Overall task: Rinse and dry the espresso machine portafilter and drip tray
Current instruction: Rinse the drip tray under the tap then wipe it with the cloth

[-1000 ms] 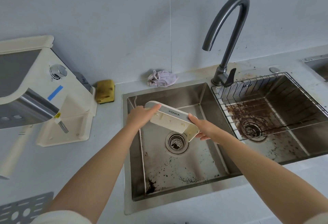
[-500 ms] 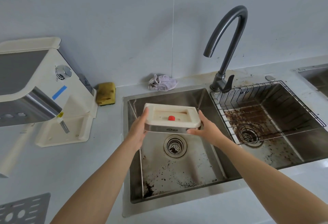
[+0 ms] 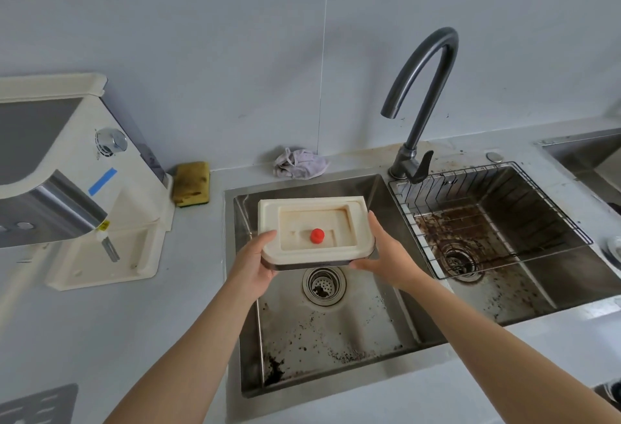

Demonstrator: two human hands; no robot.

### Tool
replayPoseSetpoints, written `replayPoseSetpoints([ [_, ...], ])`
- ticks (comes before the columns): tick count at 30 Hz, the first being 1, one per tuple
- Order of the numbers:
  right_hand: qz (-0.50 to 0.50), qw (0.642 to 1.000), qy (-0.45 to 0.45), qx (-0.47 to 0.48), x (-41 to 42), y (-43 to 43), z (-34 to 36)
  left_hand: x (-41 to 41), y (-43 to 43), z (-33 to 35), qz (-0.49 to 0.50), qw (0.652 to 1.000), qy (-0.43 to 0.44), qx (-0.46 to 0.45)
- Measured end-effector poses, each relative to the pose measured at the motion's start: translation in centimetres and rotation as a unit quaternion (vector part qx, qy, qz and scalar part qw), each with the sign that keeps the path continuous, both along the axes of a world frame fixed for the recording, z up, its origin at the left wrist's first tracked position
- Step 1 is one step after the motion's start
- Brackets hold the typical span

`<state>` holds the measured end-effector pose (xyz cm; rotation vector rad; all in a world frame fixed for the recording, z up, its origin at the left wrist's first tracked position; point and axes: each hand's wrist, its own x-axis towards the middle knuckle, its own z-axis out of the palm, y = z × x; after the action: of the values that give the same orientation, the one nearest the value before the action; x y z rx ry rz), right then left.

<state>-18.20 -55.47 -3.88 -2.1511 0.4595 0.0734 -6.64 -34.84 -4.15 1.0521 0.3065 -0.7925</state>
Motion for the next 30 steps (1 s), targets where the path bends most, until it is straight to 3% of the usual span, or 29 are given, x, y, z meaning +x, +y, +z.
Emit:
replayPoseSetpoints([
  [6, -0.017, 0.998, 0.01, 0.06, -0.4, -0.6, 0.8, -0.2, -0.8, -0.6, 0.013, 1.0, -0.001, -0.005],
  [11, -0.161, 0.97, -0.011, 0.181, 0.3, -3.8, 2.1, -0.7, -2.2, -0.6, 0.054, 0.998, -0.006, -0.024],
  [17, -0.33, 0.87, -0.034, 0.364, 3.5, -10.6, 4.5, -0.8, -4.5, -0.4, 0.08, 0.996, -0.015, -0.025],
  [26, -0.333, 0.78, 0.022, 0.529, 7.1, -17.1, 4.5, -1.6, -8.5, -0.3, 0.127, 0.992, -0.013, -0.005],
  [30, -0.34, 0.783, 0.044, 0.519, 9.4, -17.9, 4.1, -1.7, -9.2, -0.2, 0.14, 0.99, -0.022, 0.003],
])
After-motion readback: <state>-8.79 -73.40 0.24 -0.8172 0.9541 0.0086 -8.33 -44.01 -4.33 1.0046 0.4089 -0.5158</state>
